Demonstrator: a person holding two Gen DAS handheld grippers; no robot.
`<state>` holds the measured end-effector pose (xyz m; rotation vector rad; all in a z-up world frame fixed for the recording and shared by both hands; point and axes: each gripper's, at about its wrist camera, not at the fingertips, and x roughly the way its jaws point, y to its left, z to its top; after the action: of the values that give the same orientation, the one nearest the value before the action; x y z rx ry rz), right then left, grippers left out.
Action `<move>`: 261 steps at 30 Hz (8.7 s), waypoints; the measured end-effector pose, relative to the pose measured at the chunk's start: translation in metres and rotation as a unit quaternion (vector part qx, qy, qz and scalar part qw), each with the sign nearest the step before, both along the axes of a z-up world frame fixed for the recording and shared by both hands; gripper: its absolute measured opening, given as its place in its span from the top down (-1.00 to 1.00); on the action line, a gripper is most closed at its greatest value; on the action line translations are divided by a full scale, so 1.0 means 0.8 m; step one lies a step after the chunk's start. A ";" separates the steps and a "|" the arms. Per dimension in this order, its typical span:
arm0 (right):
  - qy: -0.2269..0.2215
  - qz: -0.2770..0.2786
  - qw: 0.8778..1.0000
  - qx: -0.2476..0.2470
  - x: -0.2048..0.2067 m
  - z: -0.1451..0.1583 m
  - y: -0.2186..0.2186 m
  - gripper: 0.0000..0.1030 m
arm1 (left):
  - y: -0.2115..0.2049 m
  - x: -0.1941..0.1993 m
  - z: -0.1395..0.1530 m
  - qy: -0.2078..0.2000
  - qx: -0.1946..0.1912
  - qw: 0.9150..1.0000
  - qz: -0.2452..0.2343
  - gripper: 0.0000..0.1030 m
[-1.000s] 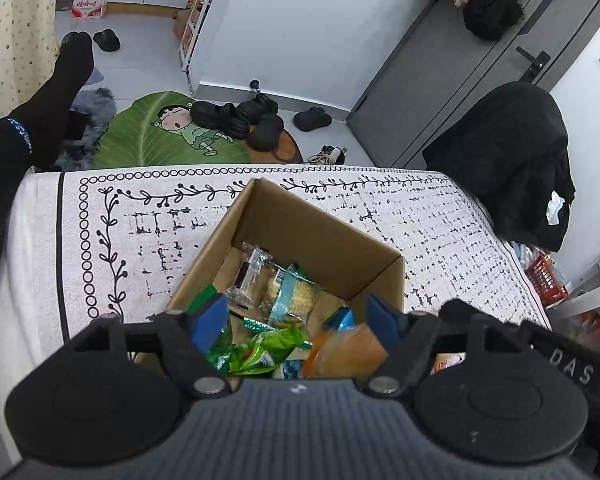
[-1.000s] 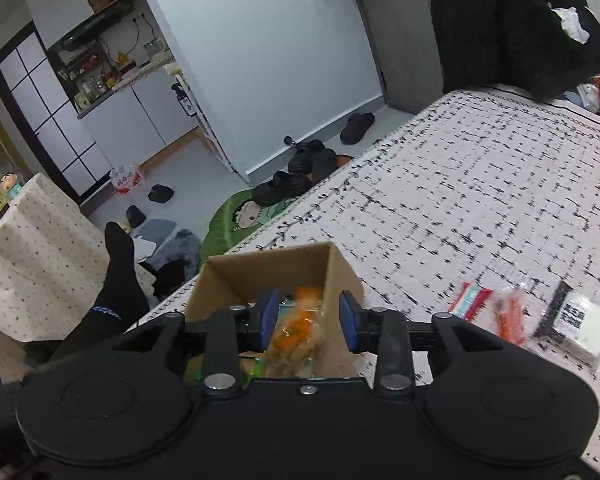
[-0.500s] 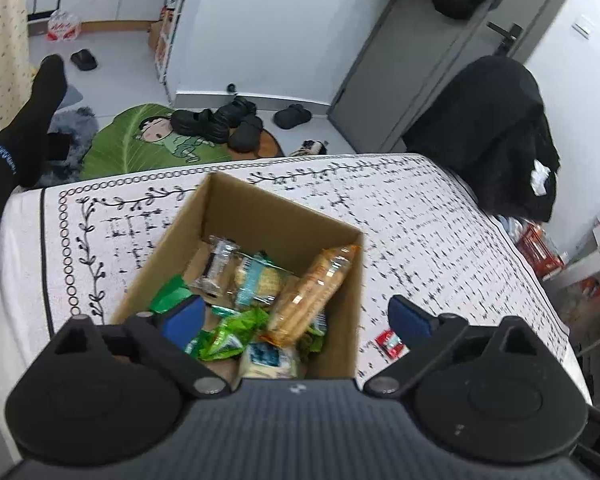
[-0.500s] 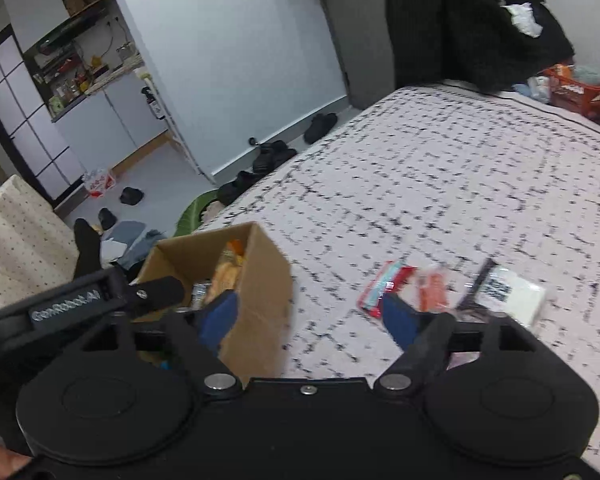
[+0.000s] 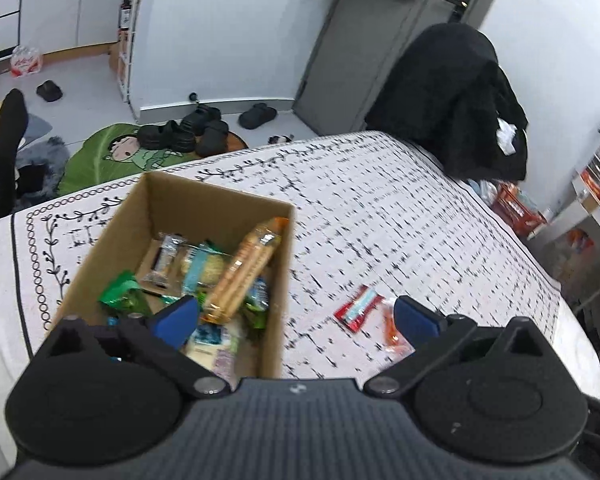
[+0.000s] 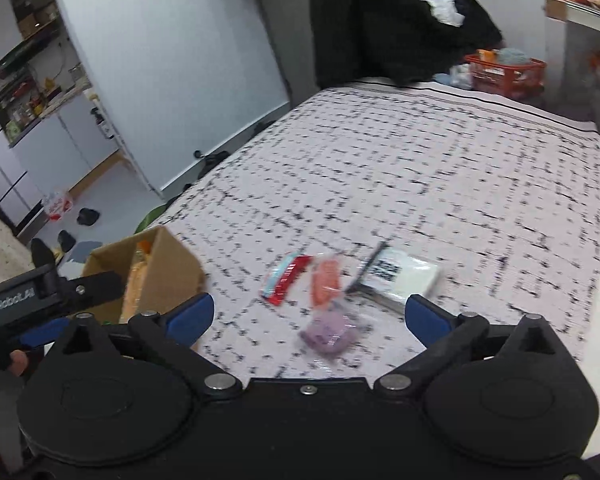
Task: Organize snacks
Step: 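Move both grippers back over the remaining snacks, then grasp the pink round packet with the left gripper while the right grasps the white square packet, then carry both held packets over the cardboard box, then open both grippers to drop the packets into the box, then move both grippers back over the red bar and orange packet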
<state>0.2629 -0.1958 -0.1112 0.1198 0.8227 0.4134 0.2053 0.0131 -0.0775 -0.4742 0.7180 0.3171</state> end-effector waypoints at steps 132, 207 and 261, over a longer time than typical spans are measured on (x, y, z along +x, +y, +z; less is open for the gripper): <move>-0.031 0.064 0.990 -0.125 0.032 0.014 0.037 0.08 | -0.058 0.057 -0.029 0.006 -0.014 0.994 -0.106 0.35; -0.026 0.093 0.994 -0.040 -0.012 0.037 0.137 -0.51 | 0.097 -0.029 -0.019 0.012 -0.043 0.998 0.033 -0.74; 0.083 0.041 0.996 0.019 0.114 -0.106 0.028 0.15 | -0.055 0.149 -0.069 0.077 0.020 0.992 -0.095 0.09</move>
<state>0.3539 -0.1731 -0.1961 0.1581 0.9851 0.5012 0.3242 -0.0309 -0.1324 -0.3420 0.8980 0.1912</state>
